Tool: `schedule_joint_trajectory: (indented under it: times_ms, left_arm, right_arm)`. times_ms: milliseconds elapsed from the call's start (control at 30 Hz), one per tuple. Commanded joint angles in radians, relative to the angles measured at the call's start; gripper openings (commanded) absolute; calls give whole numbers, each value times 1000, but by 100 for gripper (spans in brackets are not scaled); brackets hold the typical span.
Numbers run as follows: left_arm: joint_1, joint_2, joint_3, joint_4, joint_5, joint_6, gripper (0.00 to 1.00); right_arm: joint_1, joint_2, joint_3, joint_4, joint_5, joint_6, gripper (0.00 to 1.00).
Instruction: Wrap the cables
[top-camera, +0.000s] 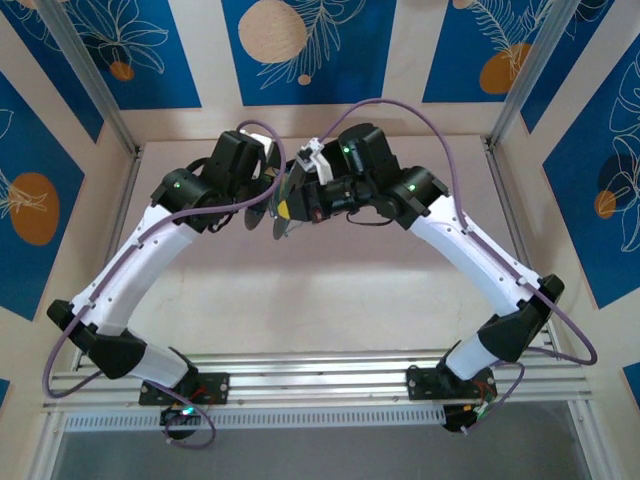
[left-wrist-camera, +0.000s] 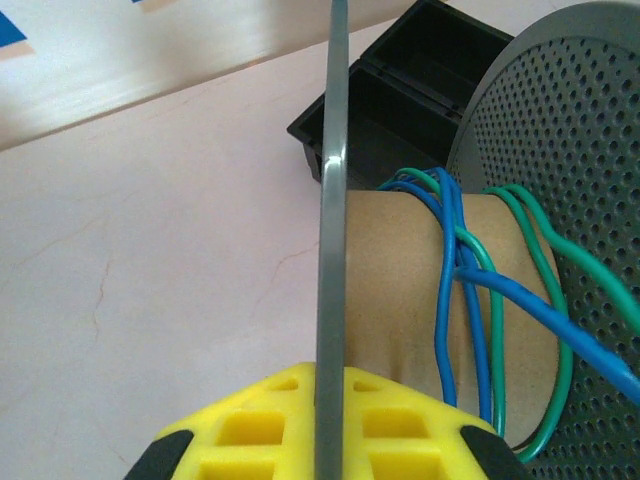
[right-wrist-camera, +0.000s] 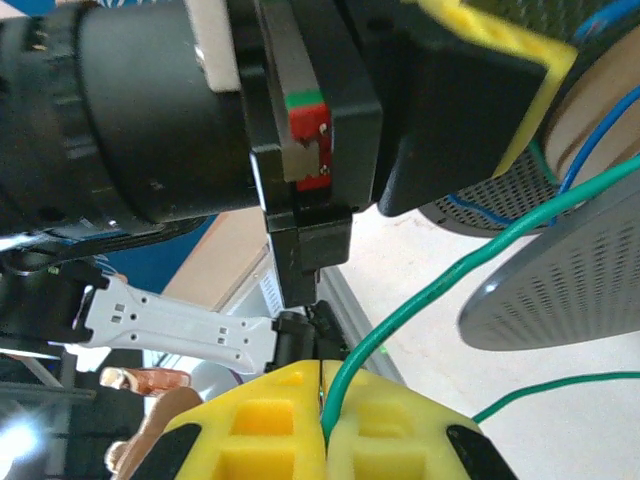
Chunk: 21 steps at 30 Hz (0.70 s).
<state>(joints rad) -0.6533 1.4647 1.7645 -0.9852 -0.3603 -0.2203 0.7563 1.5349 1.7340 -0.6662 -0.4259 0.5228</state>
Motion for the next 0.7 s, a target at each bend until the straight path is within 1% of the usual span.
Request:
schedule_joint_trajectory:
  times_ms: [0, 67, 133, 300, 400, 567, 667]
  left_arm:
    - [17, 23, 41, 101, -87, -110, 0]
    - [18, 29, 38, 110, -77, -131, 0]
    - [19, 31, 37, 116, -77, -149, 0]
    - [27, 22, 37, 131, -83, -212, 0]
    - [28, 18, 35, 135, -94, -259, 0]
    - [29, -12, -34, 224, -67, -350, 0]
    - [31, -37, -73, 267, -70, -394, 0]
  right_arm:
    - [40, -14, -16, 104, -99, 138, 0]
    - [57, -2, -26, 164, -91, 194, 0]
    - [79, 14, -29, 173, -62, 212, 0]
    - [148, 45, -98, 129, 133, 191, 0]
    - [161, 72, -143, 120, 209, 195, 0]
    - [184, 93, -170, 178, 220, 233, 0]
    - [197, 93, -181, 187, 276, 241, 0]
